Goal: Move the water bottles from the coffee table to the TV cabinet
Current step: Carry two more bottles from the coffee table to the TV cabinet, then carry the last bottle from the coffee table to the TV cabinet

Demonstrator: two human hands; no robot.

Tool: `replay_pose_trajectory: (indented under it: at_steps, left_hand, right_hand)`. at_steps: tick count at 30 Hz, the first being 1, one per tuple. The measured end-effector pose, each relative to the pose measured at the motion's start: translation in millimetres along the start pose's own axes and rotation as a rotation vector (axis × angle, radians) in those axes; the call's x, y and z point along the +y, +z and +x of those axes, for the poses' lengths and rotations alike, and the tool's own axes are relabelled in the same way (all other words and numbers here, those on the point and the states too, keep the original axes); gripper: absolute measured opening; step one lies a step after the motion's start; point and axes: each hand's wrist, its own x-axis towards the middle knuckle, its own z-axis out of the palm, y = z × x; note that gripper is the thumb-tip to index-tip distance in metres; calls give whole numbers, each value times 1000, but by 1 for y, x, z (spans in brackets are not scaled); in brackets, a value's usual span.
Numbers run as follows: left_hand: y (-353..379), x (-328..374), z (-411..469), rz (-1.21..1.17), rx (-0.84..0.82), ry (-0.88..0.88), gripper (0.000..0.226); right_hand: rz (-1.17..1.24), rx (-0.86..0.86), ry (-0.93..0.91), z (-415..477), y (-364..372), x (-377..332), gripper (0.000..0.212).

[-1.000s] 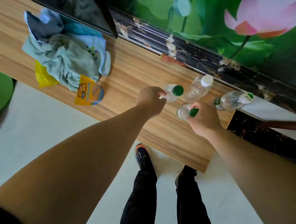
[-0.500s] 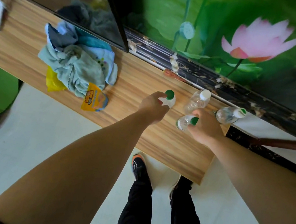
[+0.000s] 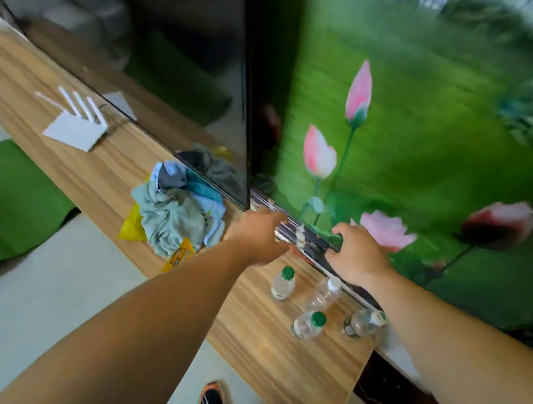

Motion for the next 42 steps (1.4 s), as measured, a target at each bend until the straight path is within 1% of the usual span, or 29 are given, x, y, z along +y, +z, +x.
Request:
replay_pose_trajectory:
  at_steps: [2,6,8,11,14,17,20,24,27,31,35,39,42]
  left_hand:
    - [-24,3,-13,-20,67,-49,54]
    - [-57,9,-60,-143,205,-183,51]
    - [-64,12,-91,-160,274,-246,51]
    - [-61,19,-145,-196,367,-339,48]
    - [-56,27,-203,-236,452,-441,49]
    - [-54,21,-279,-237,532,-564,49]
    - [-47,3,-370,-265,649,-717,47]
    - [-22,-10,-495,-296,762,-929,46]
    - [6,-8,-588,-303,843,-1046,46]
    - [53,7,-700,-285,900,-1201,44]
    - [98,35,-807,-270,1008,-1383,41]
    - [127,61,-893,-272,1075,-1525,42]
    - [136,78,-932,-262,1138,-1575,39]
  right_hand:
    - [-28,4,-72,-4,-20,-17,48]
    - [-106,-12,-245,-23,-42,-51,52]
    - [-123,-12,-347,-37,-46,-65,47]
    - [-132,-9,-497,-67,-42,-84,39]
    - [-142,-36,-615,-103,-30,-108,43]
    - [-140,-77,-743,-147,-12,-148,47]
    - [-155,-132,-909,-207,15,-189,40]
    - [-252,-229,-1099,-297,53,-227,52]
    - [-290,-274,-1206,-374,80,-245,53]
    - [-297,-381,-1338,-486,120,-250,51]
    - [-272,-484,-1519,-602,153,-252,51]
    - [-289,-523,-1683,-689,169,-252,51]
    - [-340,-513,-1770,-729,174,-255,50]
